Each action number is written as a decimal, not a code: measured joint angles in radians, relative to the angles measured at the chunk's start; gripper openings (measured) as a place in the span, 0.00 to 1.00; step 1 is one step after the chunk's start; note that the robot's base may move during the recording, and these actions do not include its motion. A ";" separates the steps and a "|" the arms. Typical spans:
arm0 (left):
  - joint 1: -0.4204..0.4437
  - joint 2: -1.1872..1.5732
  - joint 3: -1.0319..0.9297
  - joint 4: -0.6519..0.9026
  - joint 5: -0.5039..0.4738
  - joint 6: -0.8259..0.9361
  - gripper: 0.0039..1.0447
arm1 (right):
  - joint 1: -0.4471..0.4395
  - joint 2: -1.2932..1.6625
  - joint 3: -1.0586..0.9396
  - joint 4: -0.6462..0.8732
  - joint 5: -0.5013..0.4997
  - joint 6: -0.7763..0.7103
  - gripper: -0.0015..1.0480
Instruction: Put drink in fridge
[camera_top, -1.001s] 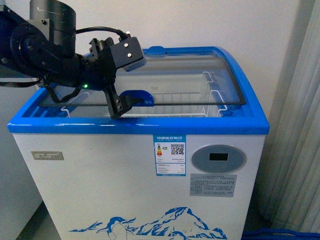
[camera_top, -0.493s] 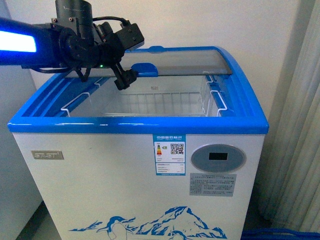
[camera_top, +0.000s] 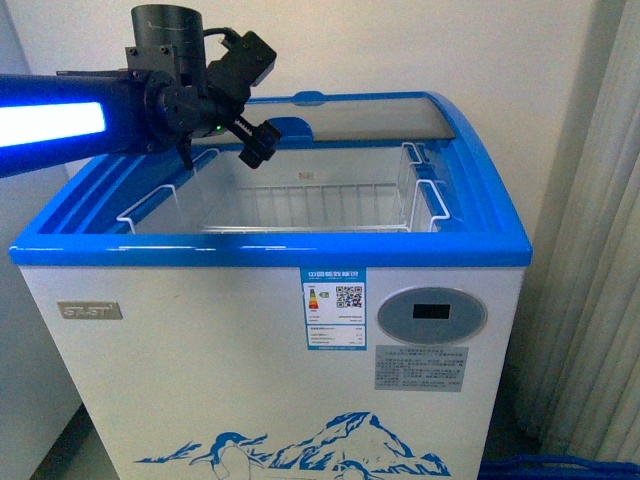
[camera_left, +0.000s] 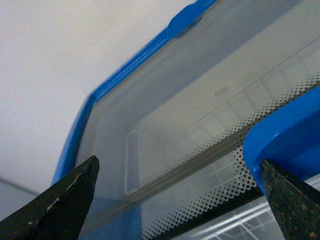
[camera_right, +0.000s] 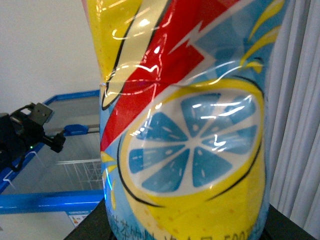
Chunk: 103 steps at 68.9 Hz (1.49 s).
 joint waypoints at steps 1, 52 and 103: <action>0.000 -0.037 -0.066 0.026 -0.008 -0.050 0.93 | 0.000 0.000 0.000 0.000 0.000 0.000 0.38; 0.192 -1.884 -2.442 0.632 0.104 -0.570 0.24 | -0.141 0.148 0.254 -0.555 -0.340 -0.129 0.38; 0.192 -2.211 -2.652 0.522 0.105 -0.563 0.02 | -0.049 1.120 0.759 -0.460 -0.256 -1.366 0.38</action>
